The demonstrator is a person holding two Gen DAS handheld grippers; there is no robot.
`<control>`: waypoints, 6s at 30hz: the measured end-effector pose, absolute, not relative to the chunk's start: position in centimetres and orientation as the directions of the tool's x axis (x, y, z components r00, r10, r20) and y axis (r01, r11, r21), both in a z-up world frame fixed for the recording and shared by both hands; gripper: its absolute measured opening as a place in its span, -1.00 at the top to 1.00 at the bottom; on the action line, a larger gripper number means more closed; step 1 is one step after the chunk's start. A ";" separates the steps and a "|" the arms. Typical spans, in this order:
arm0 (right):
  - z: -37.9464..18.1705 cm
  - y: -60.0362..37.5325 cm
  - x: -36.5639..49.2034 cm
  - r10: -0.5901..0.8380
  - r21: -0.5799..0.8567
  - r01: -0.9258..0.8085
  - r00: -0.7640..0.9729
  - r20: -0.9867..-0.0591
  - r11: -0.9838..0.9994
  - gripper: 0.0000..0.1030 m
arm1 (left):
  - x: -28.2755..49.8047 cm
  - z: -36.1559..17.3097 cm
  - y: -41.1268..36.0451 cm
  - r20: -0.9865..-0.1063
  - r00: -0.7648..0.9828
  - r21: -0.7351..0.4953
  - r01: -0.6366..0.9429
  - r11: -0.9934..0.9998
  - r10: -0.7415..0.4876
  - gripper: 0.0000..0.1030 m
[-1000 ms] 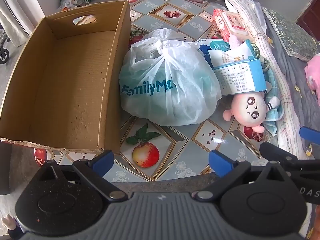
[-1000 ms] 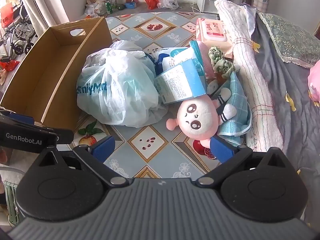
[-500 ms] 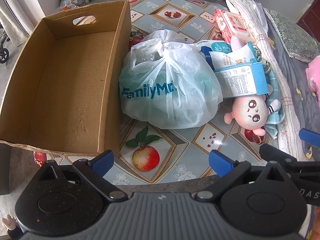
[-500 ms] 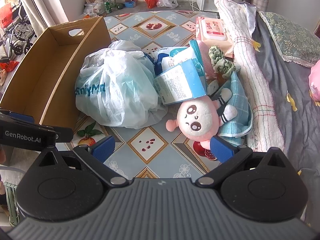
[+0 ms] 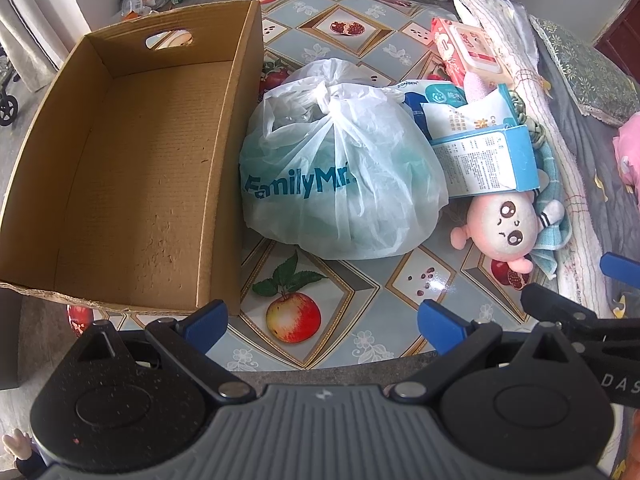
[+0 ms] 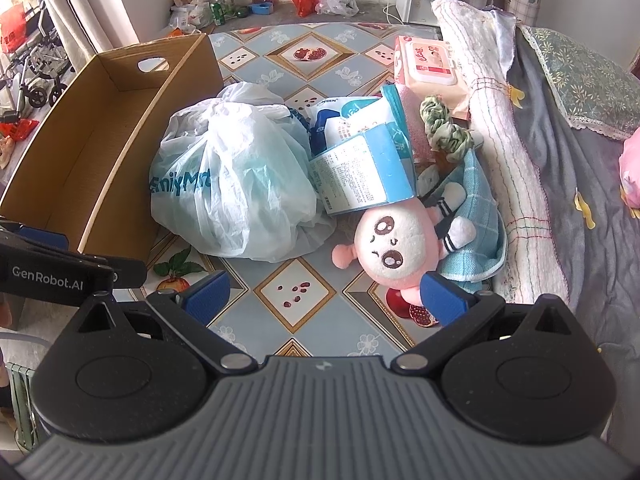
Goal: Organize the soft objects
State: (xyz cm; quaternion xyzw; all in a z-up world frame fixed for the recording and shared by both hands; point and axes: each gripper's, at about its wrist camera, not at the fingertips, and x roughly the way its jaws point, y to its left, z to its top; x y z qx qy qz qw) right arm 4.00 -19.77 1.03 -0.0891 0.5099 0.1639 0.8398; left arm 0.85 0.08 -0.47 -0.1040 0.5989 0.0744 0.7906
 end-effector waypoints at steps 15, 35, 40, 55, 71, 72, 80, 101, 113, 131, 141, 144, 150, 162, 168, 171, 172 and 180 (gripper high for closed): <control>1.0 -19.7 4.0 0.187 0.022 -0.364 0.425 -0.886 0.931 -0.98 | 0.9 -0.6 0.1 -0.962 0.272 -0.071 -0.239 0.968 -0.003 -0.97; 0.9 -19.9 3.9 0.187 0.024 -0.360 0.427 -0.885 0.933 -0.97 | 0.8 -0.6 -0.5 -0.963 0.269 -0.064 -0.234 0.970 0.001 -0.97; 0.8 -20.0 3.7 0.188 0.026 -0.357 0.427 -0.884 0.934 -0.98 | 0.7 -0.7 -0.3 -0.964 0.268 -0.066 -0.235 0.970 0.000 -0.97; 0.7 -20.0 3.9 0.195 0.046 -0.335 0.428 -0.883 0.941 -0.98 | 1.0 -0.9 -0.1 -0.961 0.275 -0.069 -0.223 0.972 -0.005 -0.97; -0.4 -29.1 6.5 0.222 0.154 -0.178 0.477 -0.850 0.972 -0.97 | 5.0 -0.3 -2.9 -0.916 0.398 -0.080 -0.089 0.993 -0.038 -0.96; -0.9 -29.5 7.3 0.232 0.169 -0.173 0.467 -0.853 0.970 -0.97 | 5.4 -0.3 -3.0 -0.914 0.404 -0.086 -0.086 0.993 -0.044 -0.96; -2.7 -31.6 12.2 0.335 0.279 -0.190 0.438 -0.834 0.941 -0.95 | 9.5 0.2 -3.9 -0.894 0.438 -0.163 -0.112 0.980 -0.099 -0.88; -4.8 -28.1 20.1 0.628 0.453 -0.494 0.275 -0.728 0.742 0.08 | 17.5 -0.9 -4.4 -0.913 0.348 -0.340 -0.355 0.871 -0.214 -0.04; -5.7 -26.4 18.7 0.673 0.490 -0.562 0.170 -0.720 0.666 0.23 | 18.9 -2.6 -4.5 -0.890 0.306 -0.436 -0.352 0.828 -0.339 -0.03; -6.0 -24.3 16.7 0.694 0.543 -0.599 0.030 -0.719 0.589 0.23 | 21.6 -7.7 -5.2 -0.947 0.093 -0.320 -0.283 0.904 -0.307 0.23; -3.5 -29.3 18.8 0.587 0.409 -0.532 0.217 -0.780 0.741 0.19 | 21.7 -9.6 -4.9 -0.961 0.021 -0.274 -0.225 0.935 -0.277 0.56; -3.5 -30.5 21.0 0.570 0.398 -0.490 0.272 -0.775 0.775 0.18 | 21.9 -10.2 -4.9 -0.957 -0.006 -0.281 -0.223 0.933 -0.290 0.56; -5.6 -29.3 24.8 0.628 0.485 -0.452 0.248 -0.737 0.748 0.19 | 22.1 -10.7 -5.1 -0.954 -0.027 -0.288 -0.200 0.936 -0.299 0.54; -8.9 -25.6 25.8 0.614 0.485 -0.448 0.202 -0.763 0.751 0.55 | 22.4 -12.4 -6.0 -0.955 -0.062 -0.274 -0.185 0.944 -0.289 0.56; -7.5 -27.3 25.4 0.628 0.512 -0.406 0.235 -0.742 0.757 0.64 | 21.9 -10.9 -6.6 -0.962 -0.003 -0.270 -0.153 0.951 -0.274 0.60; -6.2 -28.3 25.1 0.632 0.519 -0.389 0.264 -0.729 0.761 0.65 | 21.5 -9.4 -6.4 -0.962 0.026 -0.274 -0.158 0.949 -0.274 0.60; -5.7 -28.6 25.0 0.634 0.522 -0.384 0.275 -0.723 0.762 0.65 | 21.4 -8.9 -6.3 -0.960 0.036 -0.280 -0.159 0.947 -0.278 0.60; -1.2 -30.1 25.2 0.677 0.566 -0.375 0.342 -0.652 0.734 0.65 | 19.6 -3.5 -3.5 -0.922 0.162 -0.381 -0.228 0.896 -0.351 0.60</control>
